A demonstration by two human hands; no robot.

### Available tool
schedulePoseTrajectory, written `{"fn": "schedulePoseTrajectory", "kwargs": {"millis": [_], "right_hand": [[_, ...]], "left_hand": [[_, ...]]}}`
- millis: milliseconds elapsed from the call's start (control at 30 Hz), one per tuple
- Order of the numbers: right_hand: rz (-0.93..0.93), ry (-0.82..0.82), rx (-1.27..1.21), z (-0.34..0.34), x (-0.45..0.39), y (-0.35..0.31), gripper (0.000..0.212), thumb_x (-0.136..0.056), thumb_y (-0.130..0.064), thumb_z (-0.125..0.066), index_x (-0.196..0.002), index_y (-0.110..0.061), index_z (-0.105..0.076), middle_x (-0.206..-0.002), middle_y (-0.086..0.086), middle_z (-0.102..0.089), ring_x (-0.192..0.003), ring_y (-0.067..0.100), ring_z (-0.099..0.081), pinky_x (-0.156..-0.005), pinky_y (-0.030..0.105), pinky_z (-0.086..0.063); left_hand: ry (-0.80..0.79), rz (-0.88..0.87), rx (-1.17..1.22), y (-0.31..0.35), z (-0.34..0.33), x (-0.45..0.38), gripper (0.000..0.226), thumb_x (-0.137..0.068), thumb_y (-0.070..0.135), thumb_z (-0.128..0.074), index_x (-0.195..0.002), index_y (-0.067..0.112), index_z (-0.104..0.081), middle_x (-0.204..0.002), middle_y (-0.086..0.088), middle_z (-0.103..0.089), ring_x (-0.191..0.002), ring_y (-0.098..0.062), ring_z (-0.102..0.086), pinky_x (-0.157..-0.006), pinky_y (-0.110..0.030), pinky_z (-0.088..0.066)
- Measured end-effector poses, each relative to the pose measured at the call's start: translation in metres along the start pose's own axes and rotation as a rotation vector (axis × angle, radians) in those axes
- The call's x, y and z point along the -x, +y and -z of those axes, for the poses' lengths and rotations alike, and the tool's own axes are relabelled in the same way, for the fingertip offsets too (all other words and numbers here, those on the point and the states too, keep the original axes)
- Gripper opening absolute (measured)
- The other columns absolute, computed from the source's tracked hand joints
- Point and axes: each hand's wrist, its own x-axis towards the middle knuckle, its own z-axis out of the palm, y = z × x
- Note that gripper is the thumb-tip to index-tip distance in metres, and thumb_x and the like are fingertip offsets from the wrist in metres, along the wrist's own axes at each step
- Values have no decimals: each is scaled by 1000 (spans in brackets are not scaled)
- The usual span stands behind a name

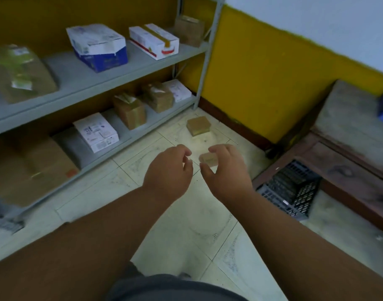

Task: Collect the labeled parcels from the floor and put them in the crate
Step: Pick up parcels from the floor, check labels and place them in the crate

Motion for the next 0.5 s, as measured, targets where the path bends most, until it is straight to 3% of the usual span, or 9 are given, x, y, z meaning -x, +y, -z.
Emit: {"fn": "schedulePoseTrajectory", "kwargs": {"millis": [133,233,333,500], "right_hand": [[-24,28,-45,-9,-55,16,44,-88,-44,-64,-127,-27,-55,-130,-4,-53,-116,15,-52,-95,41,-51],[-65,37,-108,-28,-102,21,43,-87,-42,-66,-125,-25,-55,-128,-4,-53,-108,9,-49,-92,35,-51],[-97,38,-117,-41,-156,24,47,-86,-40,-68,-128,-25,-52,-130,-3,-52,-114,13,-51,-93,37,-51],[-167,53,-87,-32,-254,39,52,-86,-42,-69,-132,-27,-50,-132,-6,-50,-121,14,-48,-95,34,-48]], "left_hand": [[-44,-22,-3,1,-16,-52,21,-96,28,-52,-115,23,-61,-98,8,-63,-86,-10,-60,-77,-33,-54],[-62,-26,-3,-10,-33,-99,21,-95,27,-53,-114,23,-62,-97,10,-64,-84,-9,-60,-73,-30,-52],[-109,-54,7,-23,-52,-157,21,-95,28,-54,-114,24,-61,-98,10,-63,-83,-8,-59,-68,-25,-44],[-162,-103,28,-36,-76,-281,23,-95,25,-54,-117,22,-61,-99,7,-63,-85,-10,-60,-69,-26,-44]]}}
